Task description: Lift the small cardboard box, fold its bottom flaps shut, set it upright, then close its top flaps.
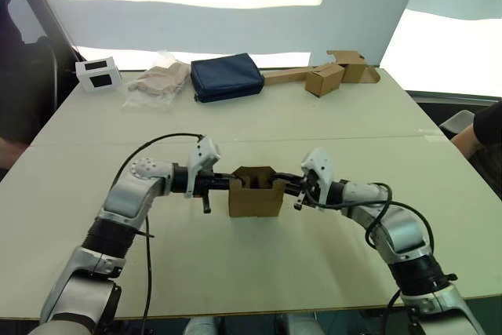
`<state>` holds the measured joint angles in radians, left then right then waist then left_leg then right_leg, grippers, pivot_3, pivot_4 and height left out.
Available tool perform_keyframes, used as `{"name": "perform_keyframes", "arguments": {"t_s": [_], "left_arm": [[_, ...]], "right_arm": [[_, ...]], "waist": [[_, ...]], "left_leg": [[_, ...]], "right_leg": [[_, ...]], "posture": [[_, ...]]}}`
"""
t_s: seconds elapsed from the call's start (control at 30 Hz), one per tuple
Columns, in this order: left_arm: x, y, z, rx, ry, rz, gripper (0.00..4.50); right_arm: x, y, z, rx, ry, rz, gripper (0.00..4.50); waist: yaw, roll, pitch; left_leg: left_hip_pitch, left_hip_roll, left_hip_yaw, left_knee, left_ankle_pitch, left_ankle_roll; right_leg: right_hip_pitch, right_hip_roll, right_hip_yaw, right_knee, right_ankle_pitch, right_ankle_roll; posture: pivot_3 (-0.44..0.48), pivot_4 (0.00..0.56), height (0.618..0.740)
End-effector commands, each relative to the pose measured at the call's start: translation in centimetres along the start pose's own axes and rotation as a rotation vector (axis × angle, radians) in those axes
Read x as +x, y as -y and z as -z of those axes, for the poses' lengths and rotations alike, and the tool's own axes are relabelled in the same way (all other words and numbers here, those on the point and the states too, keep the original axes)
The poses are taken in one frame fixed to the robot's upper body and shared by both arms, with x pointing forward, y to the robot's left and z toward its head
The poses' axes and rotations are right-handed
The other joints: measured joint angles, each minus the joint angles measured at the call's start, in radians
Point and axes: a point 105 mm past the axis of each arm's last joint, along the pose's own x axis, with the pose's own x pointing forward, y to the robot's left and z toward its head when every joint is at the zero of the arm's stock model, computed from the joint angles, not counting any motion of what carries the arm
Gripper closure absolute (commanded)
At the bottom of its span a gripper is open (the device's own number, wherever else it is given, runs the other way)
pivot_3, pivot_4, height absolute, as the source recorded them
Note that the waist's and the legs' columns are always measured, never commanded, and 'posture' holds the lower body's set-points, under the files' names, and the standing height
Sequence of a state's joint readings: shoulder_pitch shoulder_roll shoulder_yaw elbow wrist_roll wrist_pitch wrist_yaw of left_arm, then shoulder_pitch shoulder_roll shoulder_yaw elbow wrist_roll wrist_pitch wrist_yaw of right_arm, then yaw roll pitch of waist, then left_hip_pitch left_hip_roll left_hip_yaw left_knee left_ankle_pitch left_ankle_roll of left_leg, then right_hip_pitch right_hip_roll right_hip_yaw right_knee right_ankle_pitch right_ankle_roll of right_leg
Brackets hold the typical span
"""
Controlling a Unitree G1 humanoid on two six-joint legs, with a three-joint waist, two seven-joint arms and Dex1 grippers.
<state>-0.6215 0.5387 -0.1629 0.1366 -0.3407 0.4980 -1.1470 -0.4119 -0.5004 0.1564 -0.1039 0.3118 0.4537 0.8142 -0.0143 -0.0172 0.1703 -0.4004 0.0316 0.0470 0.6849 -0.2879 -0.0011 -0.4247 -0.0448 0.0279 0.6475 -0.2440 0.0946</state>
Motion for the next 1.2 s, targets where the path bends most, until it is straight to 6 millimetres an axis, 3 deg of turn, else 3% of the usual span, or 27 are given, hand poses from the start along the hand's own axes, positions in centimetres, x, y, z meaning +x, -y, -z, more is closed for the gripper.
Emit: {"name": "perform_keyframes", "arguments": {"t_s": [0.03, 0.37, 0.5, 0.67, 0.77, 0.93, 1.07, 1.2], "left_arm": [[-1.0, -0.2, -1.9, 0.024, 0.06, -0.033, 4.49], [-2.2, 0.5, -3.1, 0.037, 0.077, -0.03, 4.49], [-3.3, 0.0, -3.5, 0.042, 0.078, -0.044, 4.49], [-4.0, -2.1, -4.9, 0.04, 0.113, -0.109, 4.49], [-2.9, -3.2, -5.2, 0.025, 0.126, -0.11, 4.49], [0.7, -4.1, -4.2, 0.018, 0.117, -0.059, 4.49], [2.5, -4.6, -2.4, 0.035, 0.061, -0.043, 4.49], [3.6, -4.5, -1.4, 0.031, 0.036, -0.008, 4.49]], "right_arm": [[-0.4, 0.1, -0.3, -0.003, -0.016, -0.005, 4.26], [-1.5, -0.1, -3.2, -0.043, 0.021, -0.049, 4.26], [-2.5, 0.2, -4.9, -0.061, 0.039, -0.044, 4.26], [-4.5, -0.2, -7.6, -0.047, 0.114, -0.047, 4.26], [-4.5, -2.5, -8.6, -0.03, 0.147, -0.147, 4.26], [-2.8, -5.8, -7.0, -0.03, 0.094, -0.258, 4.26], [-1.8, -6.6, -6.2, -0.012, 0.083, -0.277, 4.26], [-0.6, -6.1, -4.9, -0.026, 0.044, -0.247, 4.26]], "waist": [[0.002, 0.0, 0.0], [0.0, 0.0, 0.0], [0.001, 0.0, 0.001], [0.005, -0.001, 0.001], [0.004, -0.001, 0.001], [0.003, -0.001, 0.001], [-0.002, -0.001, 0.001], [0.001, -0.001, 0.001]], "left_leg": [[0.0, 0.0, 0.0, 0.0, 0.0, 0.0], [-0.002, 0.0, -0.001, 0.0, 0.0, 0.0], [-0.003, 0.0, -0.002, 0.0, 0.0, 0.0], [-0.004, 0.0, -0.001, 0.0, 0.0, 0.0], [-0.004, 0.0, -0.001, 0.0, 0.0, 0.0], [-0.005, -0.001, 0.0, 0.0, 0.0, 0.0], [-0.006, -0.001, 0.001, 0.0, 0.0, 0.0], [-0.006, -0.001, 0.0, 0.0, 0.0, 0.0]], "right_leg": [[0.0, 0.0, 0.0, 0.0, 0.0, 0.0], [-0.002, -0.001, 0.0, 0.0, 0.0, 0.0], [-0.003, -0.001, 0.0, -0.001, 0.0, 0.0], [-0.003, -0.001, -0.001, -0.001, 0.0, 0.0], [-0.003, -0.001, -0.001, -0.002, 0.0, 0.0], [-0.003, -0.001, -0.002, -0.002, 0.0, 0.0], [-0.004, -0.001, -0.001, -0.002, 0.0, 0.0], [-0.005, 0.0, -0.002, -0.002, 0.0, 0.0]], "posture": [[0.0, 0.15, 0.74], [0.0, 0.15, 0.74], [0.0, 0.15, 0.74], [0.0, 0.15, 0.74], [0.0, 0.15, 0.74], [0.0, 0.15, 0.74], [0.0, 0.15, 0.74], [0.0, 0.15, 0.74]]}}
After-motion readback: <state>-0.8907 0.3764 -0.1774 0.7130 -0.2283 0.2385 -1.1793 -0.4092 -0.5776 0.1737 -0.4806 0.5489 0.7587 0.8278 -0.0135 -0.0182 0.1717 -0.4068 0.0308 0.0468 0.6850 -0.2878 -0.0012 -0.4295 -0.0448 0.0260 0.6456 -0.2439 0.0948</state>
